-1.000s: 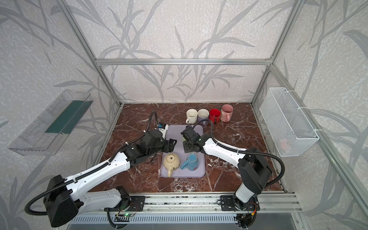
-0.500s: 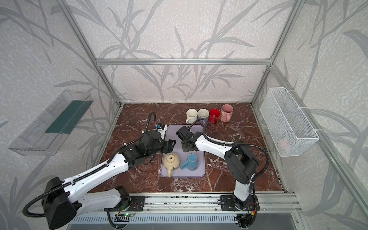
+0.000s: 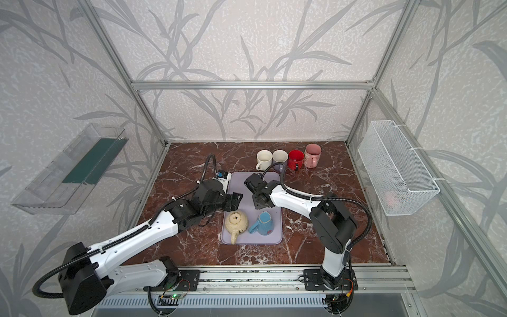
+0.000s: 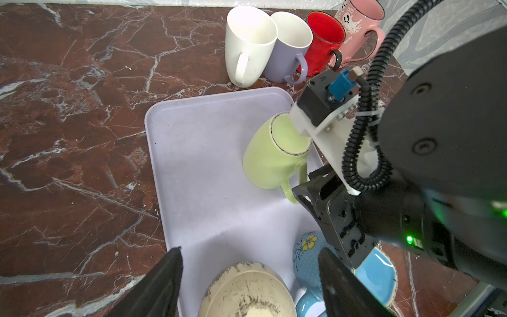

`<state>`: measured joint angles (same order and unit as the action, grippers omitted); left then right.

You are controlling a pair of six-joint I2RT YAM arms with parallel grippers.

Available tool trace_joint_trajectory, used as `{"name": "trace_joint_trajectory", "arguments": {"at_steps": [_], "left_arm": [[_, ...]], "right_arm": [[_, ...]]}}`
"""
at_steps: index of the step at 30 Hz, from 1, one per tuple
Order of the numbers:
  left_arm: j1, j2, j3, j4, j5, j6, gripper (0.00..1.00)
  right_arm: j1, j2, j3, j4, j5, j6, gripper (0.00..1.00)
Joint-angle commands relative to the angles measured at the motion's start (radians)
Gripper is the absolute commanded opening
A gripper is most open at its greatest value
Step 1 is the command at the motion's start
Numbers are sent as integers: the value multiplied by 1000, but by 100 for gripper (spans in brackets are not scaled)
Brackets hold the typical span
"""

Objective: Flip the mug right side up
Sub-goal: 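Close the right gripper on the green mug's base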

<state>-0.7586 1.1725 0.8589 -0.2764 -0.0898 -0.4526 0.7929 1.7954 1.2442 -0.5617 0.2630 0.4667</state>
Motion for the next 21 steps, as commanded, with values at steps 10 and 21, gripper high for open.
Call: {"name": "trace_joint_trajectory", "arguments": {"at_steps": [10,21], "left_arm": [[-2,5,1,-7,-28,5,76],[-2,15,5,-7,-25,7,76]], "right_arm": [[-10,33,103,-47,-11,-60,36],[-34,79,130,-70,4,-59,34]]}}
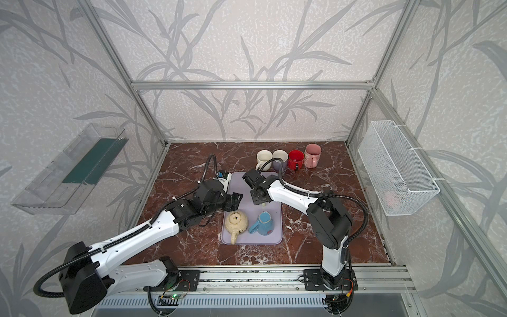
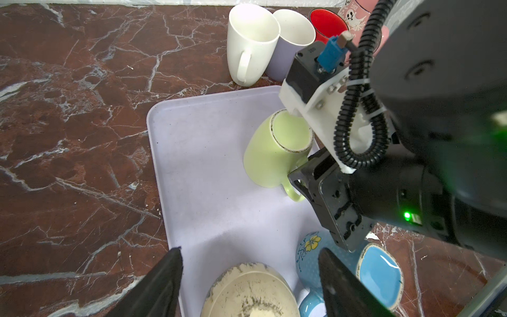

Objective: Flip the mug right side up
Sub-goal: 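Close the right gripper on the green mug's base, then lift the green mug with the right gripper and tilt it toward the left gripper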

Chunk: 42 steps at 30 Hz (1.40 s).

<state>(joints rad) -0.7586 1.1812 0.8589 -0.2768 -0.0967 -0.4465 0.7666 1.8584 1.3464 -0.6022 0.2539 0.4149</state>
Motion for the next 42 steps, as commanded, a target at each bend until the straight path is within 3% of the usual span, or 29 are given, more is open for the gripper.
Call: {"name": "trace_joint_trajectory", "arguments": {"at_steps": [1,17,26,28,42], "left_arm": [[-2,6,6,-7,-18,1,76],[-1,16,4,-4,-27,1,77],[-1,12,-9,1,-76,-6,88],[1,9,-11,5,-83,-14,98],[33,-54,-78,125,-11,-64,98]], "right_arm": [[-9,20,32,-31,13,-7,32],[-29,29,53,-30,7,-34,0],[-44,-64,-15,40,-14,-78,0],[-49,-79,-28,50,-17,-94,0],[-84,-370,-241,301,-180,-124,0]]}}
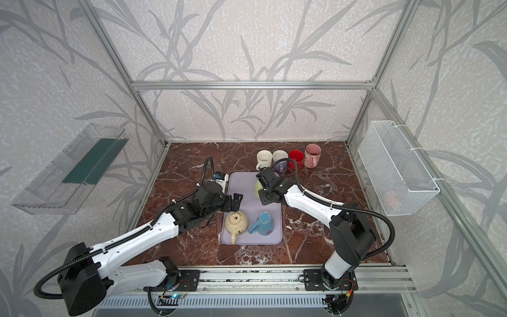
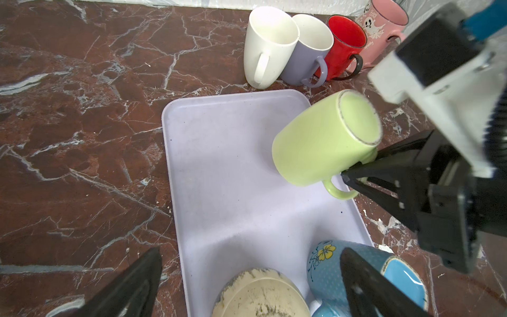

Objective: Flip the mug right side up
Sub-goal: 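Lift the green mug with the right gripper and tilt it toward the left gripper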

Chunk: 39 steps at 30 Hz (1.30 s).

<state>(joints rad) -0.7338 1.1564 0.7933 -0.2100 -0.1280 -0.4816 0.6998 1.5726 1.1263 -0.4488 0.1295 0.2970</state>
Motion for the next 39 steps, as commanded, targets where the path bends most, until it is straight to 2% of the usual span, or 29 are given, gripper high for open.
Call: {"name": "trace_joint_trajectory", "arguments": {"at_steps": [1,17,29,39], "left_arm": [[11,-29,-14,65,29,-31,98],[32,-88,-126,249,166,-74,94],[73,-106,-272,551,382,-156,90],[80,-41,-314,742,480,-182,83]], "right_arm": [[-26,-108,-39,168,-88,0,0],[-157,-320,-252,421,-433,118,0],[-199,-379,-342,609,-580,193,0],[-216,-370,-363,731,-666,249,0]]}}
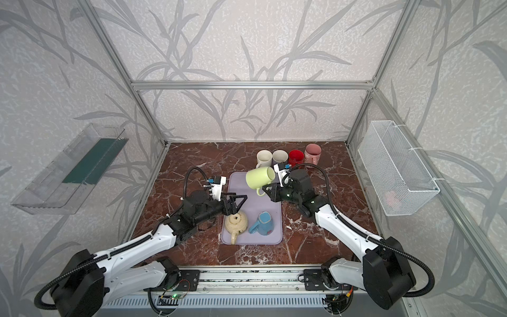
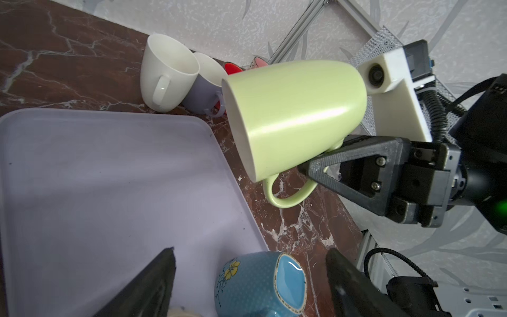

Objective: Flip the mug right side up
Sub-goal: 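Lift the green mug with the right gripper and tilt it toward the left gripper, then grasp the green mug's rim with the left gripper beside the right gripper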

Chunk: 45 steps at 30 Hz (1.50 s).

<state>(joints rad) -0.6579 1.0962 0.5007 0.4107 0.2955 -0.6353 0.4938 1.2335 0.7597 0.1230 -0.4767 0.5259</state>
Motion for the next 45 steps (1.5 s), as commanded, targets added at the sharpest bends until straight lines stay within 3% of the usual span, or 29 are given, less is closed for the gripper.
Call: {"name": "trace_joint_trajectory", "arguments": {"at_steps": [1,4,10,24,45], "left_arm": [[4,27,-29,156,72,-36,83],[6,53,-42,247,111,-57,82],[13,106,-34,368,173,-99,65],[36,280,-11,724,268,-262,53],[47,400,76,872,319,-348,34]], "right_arm": [[-13,-32,0,170,-69,26,0],[-23,-32,-9,208,-105,45,0],[-37,-29,-35,324,-181,102,0],[-60,22,-64,595,-322,249,0],[-60,112,-82,805,-414,336,0]]}}
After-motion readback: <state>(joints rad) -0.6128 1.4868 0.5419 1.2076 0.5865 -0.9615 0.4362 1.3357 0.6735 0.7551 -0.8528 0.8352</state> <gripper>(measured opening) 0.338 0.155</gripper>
